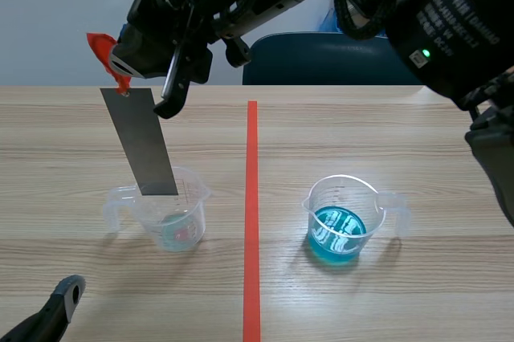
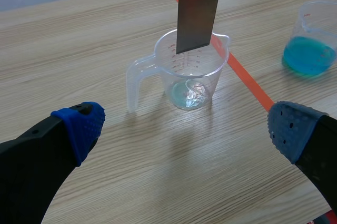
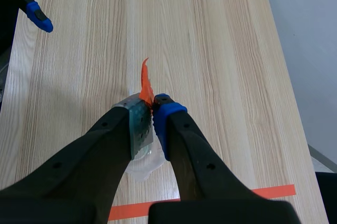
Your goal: Do the redox reaction experiment
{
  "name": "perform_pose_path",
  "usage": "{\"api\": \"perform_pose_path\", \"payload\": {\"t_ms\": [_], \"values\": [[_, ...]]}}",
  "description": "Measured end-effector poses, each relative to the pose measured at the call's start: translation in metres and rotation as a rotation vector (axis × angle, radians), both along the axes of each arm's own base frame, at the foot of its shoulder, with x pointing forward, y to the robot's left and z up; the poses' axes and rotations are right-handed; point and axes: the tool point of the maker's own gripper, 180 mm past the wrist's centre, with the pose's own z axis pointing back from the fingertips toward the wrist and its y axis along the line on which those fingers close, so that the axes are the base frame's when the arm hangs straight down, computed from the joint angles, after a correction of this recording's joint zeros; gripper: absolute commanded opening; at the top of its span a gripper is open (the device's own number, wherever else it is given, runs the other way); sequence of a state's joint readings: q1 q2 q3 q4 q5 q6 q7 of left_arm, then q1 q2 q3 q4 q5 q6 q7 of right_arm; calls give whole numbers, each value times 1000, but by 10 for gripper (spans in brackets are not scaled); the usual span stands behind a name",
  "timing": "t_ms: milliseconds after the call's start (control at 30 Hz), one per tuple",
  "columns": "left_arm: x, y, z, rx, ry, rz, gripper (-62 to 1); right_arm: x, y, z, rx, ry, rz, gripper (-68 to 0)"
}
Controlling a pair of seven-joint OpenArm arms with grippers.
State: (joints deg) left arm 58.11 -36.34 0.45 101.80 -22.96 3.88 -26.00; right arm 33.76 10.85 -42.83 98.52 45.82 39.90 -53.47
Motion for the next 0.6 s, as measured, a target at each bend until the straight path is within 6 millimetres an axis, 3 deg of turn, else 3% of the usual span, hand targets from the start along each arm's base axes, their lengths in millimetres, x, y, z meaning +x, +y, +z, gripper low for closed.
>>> {"api": "perform_pose_path", "payload": {"t_ms": [600], "values": [[0, 0, 0, 0, 0, 0, 14, 1, 0, -1, -2, -4, -3, -667]]}}
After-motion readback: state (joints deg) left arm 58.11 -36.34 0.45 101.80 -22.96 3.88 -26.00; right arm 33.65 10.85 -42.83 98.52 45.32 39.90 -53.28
